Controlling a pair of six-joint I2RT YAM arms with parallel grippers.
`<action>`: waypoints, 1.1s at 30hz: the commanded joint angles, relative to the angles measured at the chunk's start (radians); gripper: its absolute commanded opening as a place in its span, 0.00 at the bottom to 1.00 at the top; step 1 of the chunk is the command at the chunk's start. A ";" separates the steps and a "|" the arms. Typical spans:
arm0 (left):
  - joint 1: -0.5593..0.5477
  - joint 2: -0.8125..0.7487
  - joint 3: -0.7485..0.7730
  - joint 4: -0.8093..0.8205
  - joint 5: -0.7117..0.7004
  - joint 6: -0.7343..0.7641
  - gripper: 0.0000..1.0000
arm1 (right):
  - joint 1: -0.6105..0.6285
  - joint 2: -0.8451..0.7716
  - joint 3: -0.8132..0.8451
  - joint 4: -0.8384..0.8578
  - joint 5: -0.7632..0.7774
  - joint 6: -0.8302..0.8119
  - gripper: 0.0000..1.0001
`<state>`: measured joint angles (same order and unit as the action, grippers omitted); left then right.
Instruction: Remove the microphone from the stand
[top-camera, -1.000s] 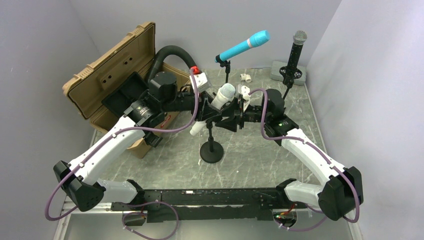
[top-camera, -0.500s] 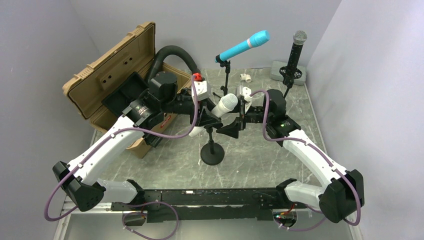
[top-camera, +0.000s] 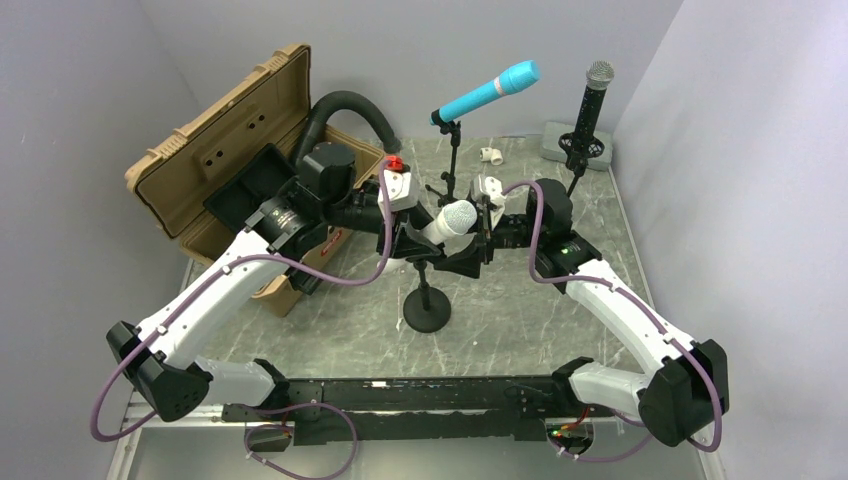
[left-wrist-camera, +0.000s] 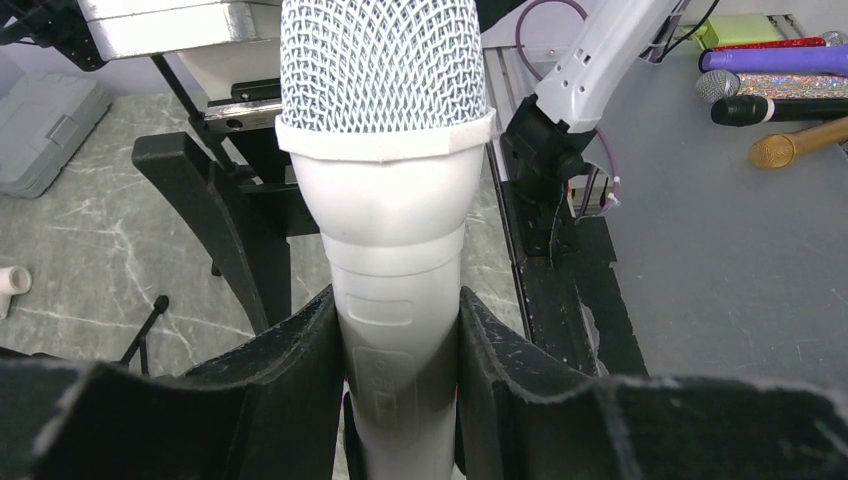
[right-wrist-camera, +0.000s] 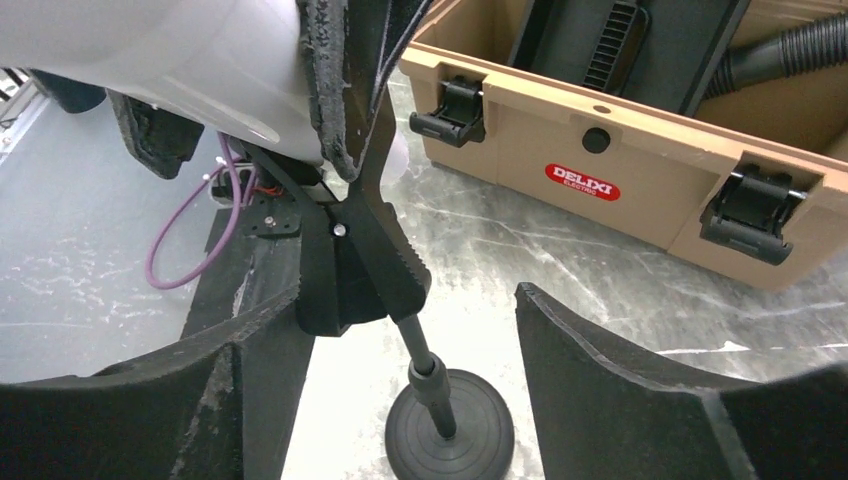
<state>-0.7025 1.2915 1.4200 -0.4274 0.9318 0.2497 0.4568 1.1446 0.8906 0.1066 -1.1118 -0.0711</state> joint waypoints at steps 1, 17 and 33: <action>0.003 0.013 0.036 0.024 0.035 0.024 0.00 | -0.001 0.005 0.016 0.071 -0.049 0.021 0.71; 0.013 0.005 0.023 0.072 0.028 -0.020 0.00 | 0.000 -0.004 0.007 0.034 -0.023 -0.021 0.07; 0.032 -0.014 0.076 0.009 0.037 0.011 0.00 | -0.001 -0.026 0.014 -0.033 0.016 -0.080 0.00</action>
<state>-0.6796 1.3064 1.4261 -0.4099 0.9279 0.2413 0.4568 1.1378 0.8894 0.0940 -1.1240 -0.0856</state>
